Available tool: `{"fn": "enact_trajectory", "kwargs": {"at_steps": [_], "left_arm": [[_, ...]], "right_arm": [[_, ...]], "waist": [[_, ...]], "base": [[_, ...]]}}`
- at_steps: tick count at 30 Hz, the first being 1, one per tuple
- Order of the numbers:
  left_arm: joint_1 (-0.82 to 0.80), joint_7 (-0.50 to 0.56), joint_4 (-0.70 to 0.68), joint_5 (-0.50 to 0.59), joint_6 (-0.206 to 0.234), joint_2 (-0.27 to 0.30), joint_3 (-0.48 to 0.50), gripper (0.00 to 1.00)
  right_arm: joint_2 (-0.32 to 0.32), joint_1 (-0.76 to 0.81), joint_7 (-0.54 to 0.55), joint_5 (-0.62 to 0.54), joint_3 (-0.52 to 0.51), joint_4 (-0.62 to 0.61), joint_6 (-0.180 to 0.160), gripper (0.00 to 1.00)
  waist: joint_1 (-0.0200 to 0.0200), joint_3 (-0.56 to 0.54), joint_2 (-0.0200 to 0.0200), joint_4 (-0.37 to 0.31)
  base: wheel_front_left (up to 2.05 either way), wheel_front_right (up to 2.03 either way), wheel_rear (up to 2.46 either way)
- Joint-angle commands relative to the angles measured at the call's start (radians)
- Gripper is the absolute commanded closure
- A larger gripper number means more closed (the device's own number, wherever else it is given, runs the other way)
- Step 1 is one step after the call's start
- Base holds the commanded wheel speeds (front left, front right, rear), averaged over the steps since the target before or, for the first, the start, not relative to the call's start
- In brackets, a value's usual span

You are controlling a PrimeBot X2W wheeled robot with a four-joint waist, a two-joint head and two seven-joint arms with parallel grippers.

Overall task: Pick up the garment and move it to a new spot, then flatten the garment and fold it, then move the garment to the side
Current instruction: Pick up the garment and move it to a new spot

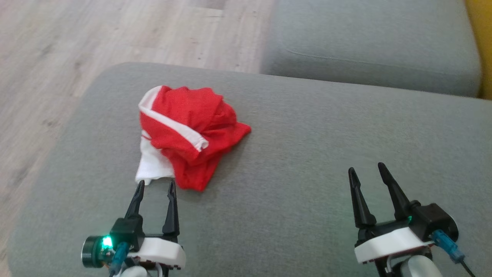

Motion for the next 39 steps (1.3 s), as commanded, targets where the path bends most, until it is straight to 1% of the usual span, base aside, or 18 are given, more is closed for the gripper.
{"fn": "enact_trajectory", "kwargs": {"at_steps": [1, 5, 9, 15, 20, 25, 30, 31, 35, 39], "left_arm": [[-0.025, -0.010, -0.029, 0.008, -0.002, 0.007, 0.037, 0.00], [-0.020, -0.010, -0.044, 0.008, -0.001, 0.005, 0.045, 0.00], [-0.014, -0.010, -0.053, 0.009, -0.011, 0.002, 0.043, 0.00], [-0.011, -0.010, -0.052, 0.015, -0.011, 0.007, 0.048, 0.00], [-0.013, -0.010, -0.061, 0.017, -0.013, 0.006, 0.050, 0.00], [-0.022, -0.008, -0.049, 0.027, -0.020, 0.019, 0.041, 0.00], [-0.106, 0.038, -0.039, 0.040, -0.066, 0.046, 0.009, 0.00], [-0.106, 0.038, -0.039, 0.040, -0.066, 0.046, 0.009, 0.00], [-0.226, 0.116, -0.021, 0.054, -0.125, 0.074, -0.025, 0.00], [-0.347, 0.200, 0.010, 0.041, -0.176, 0.084, -0.049, 0.00]], "right_arm": [[-0.008, -0.022, -0.011, 0.007, 0.026, -0.031, 0.008, 0.00], [-0.008, -0.018, -0.011, 0.008, 0.037, -0.032, 0.008, 0.00], [-0.008, -0.014, -0.011, 0.013, 0.038, -0.037, 0.008, 0.00], [-0.008, -0.012, -0.011, 0.021, 0.049, -0.040, 0.008, 0.00], [-0.008, -0.009, -0.011, 0.022, 0.049, -0.041, 0.008, 0.00], [-0.008, -0.016, -0.011, 0.019, 0.042, -0.043, 0.008, 0.00], [-0.008, -0.034, -0.011, 0.002, 0.030, -0.050, 0.008, 0.00], [-0.008, -0.034, -0.011, 0.002, 0.030, -0.050, 0.008, 0.00], [-0.008, -0.058, -0.011, -0.012, 0.017, -0.052, 0.008, 0.00], [-0.008, -0.082, -0.011, -0.017, 0.010, -0.053, 0.008, 0.00]], "waist": [[0.0000, -0.006, 0.0000, 0.023], [0.0000, -0.011, 0.0000, 0.061], [0.0000, -0.014, 0.0000, 0.097], [0.0000, -0.016, 0.0000, 0.132], [0.0000, -0.013, 0.0000, 0.147], [0.0000, 0.004, 0.0000, 0.138], [0.0000, 0.055, 0.0000, 0.115], [0.0000, 0.055, 0.0000, 0.115], [0.0000, 0.100, 0.0000, 0.089], [0.0000, 0.139, 0.0000, 0.060]], "base": [[0.00, 0.00, 0.00], [0.00, 0.00, 0.00], [0.00, 0.00, 0.00], [0.00, 0.00, 0.00], [0.00, 0.00, 0.00], [0.00, 0.00, 0.00], [0.00, 0.00, 0.00], [0.00, 0.00, 0.00], [0.00, 0.00, 0.00], [0.00, 0.00, 0.00]]}}
